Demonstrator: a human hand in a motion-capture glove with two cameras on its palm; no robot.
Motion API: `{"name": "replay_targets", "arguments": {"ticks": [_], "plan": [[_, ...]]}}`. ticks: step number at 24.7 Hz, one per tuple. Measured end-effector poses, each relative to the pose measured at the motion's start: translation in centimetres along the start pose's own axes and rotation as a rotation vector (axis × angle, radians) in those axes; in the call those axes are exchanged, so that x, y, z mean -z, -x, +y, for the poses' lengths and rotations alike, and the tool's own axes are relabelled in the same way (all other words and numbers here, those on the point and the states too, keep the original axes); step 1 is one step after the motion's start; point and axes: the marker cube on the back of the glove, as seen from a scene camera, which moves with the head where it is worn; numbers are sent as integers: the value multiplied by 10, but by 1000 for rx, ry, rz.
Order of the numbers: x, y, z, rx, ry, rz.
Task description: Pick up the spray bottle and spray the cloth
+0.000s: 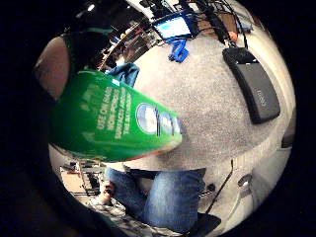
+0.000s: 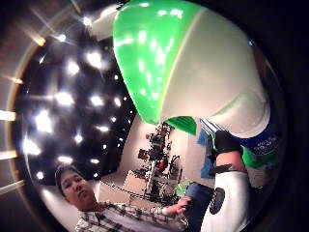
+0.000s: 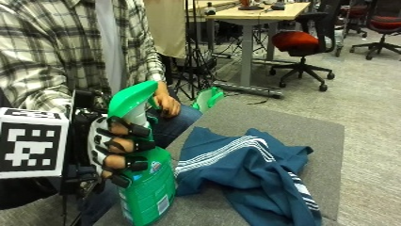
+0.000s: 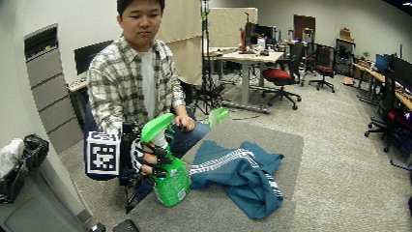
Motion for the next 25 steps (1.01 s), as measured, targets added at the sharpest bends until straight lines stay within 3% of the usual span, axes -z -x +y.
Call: {"name": "replay_targets", "arguments": {"ticks": [13,25], "plan": [[-20,22,-23,148,-140,101],[-19,20,-30,141,-259,140]]}}
